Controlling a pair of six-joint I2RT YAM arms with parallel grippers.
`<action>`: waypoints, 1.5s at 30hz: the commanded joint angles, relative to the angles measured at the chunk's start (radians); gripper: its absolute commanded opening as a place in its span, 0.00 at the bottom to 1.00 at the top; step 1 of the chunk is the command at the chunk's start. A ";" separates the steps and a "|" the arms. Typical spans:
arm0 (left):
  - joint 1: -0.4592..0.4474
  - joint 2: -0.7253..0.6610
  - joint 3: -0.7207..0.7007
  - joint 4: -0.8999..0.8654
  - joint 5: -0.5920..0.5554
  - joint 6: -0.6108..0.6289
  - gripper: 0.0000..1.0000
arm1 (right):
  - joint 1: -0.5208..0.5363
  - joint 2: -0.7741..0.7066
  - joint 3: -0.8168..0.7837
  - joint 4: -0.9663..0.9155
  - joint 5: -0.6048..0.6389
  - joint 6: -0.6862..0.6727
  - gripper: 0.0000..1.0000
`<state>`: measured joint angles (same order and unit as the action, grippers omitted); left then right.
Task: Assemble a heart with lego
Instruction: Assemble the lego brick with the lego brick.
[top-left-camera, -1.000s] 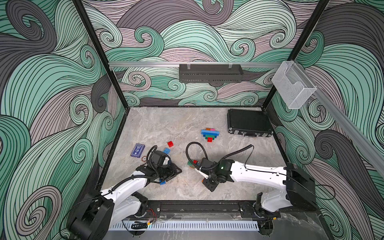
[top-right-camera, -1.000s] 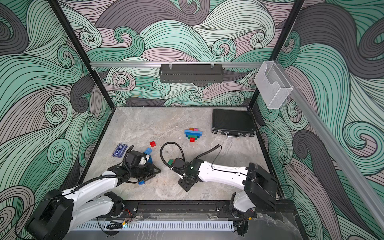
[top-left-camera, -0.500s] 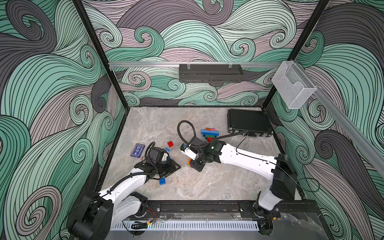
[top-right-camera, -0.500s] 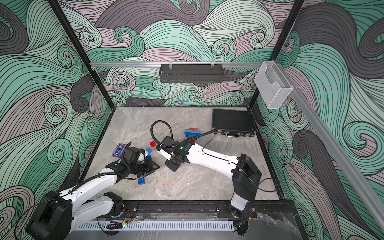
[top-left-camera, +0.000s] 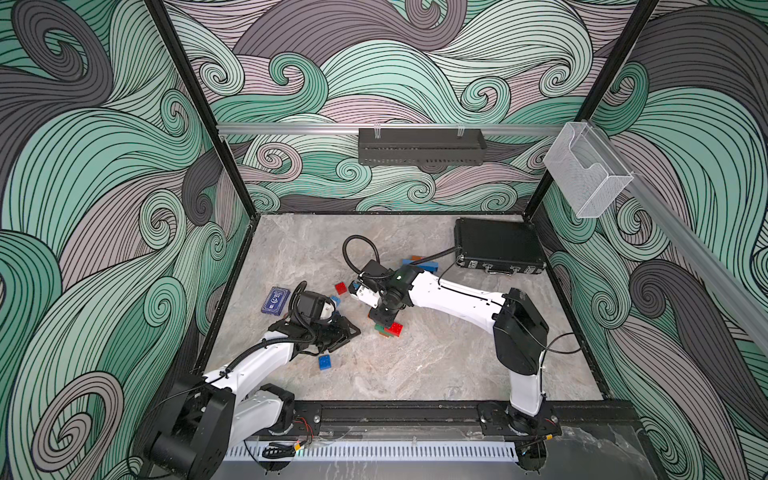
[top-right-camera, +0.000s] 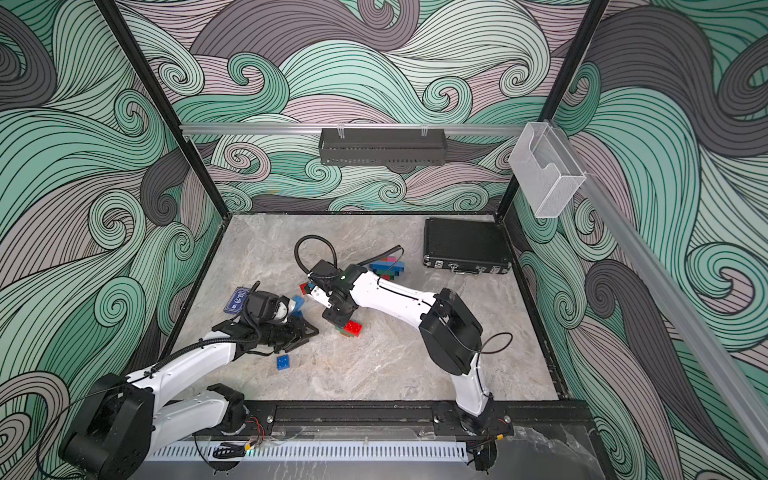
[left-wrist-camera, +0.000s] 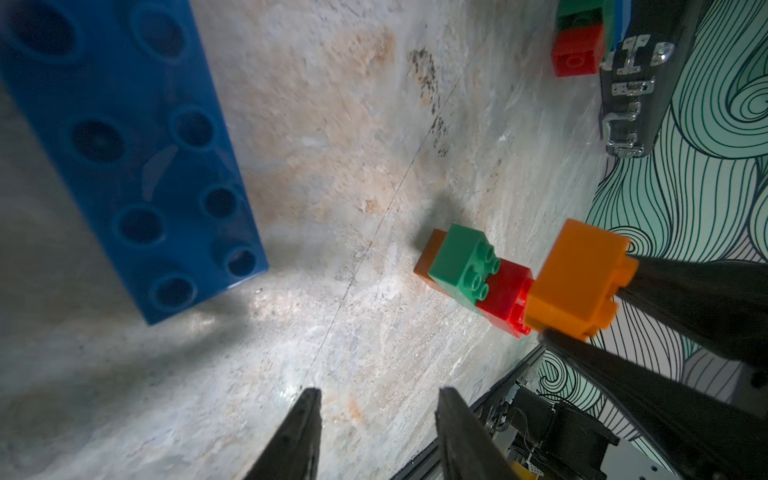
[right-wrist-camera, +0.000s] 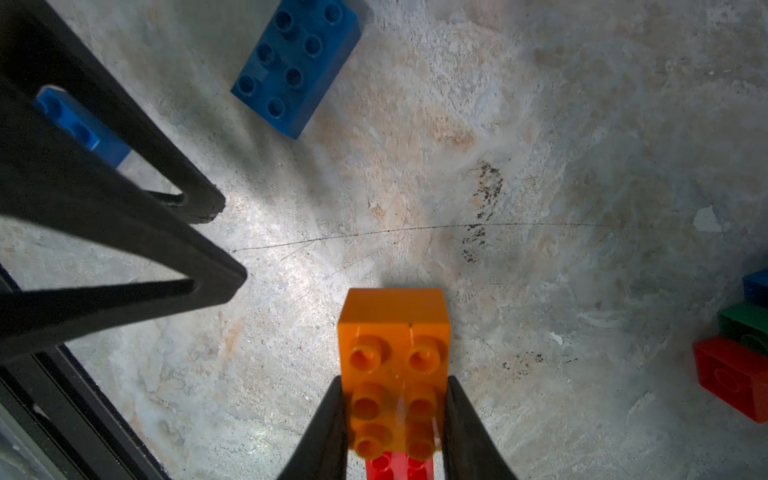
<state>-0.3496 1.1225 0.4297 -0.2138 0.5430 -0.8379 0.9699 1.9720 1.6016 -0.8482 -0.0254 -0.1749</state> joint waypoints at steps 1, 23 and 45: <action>0.014 0.010 0.026 0.022 0.026 0.018 0.47 | -0.001 0.021 0.016 -0.042 0.007 -0.019 0.30; 0.024 0.016 0.007 0.050 0.044 0.005 0.46 | -0.007 0.065 -0.007 -0.046 0.025 -0.012 0.29; 0.026 0.020 0.004 0.053 0.038 0.001 0.46 | -0.023 0.104 -0.099 -0.124 -0.044 -0.107 0.28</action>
<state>-0.3340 1.1378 0.4297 -0.1673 0.5728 -0.8383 0.9627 2.0163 1.5677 -0.8589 0.0242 -0.2649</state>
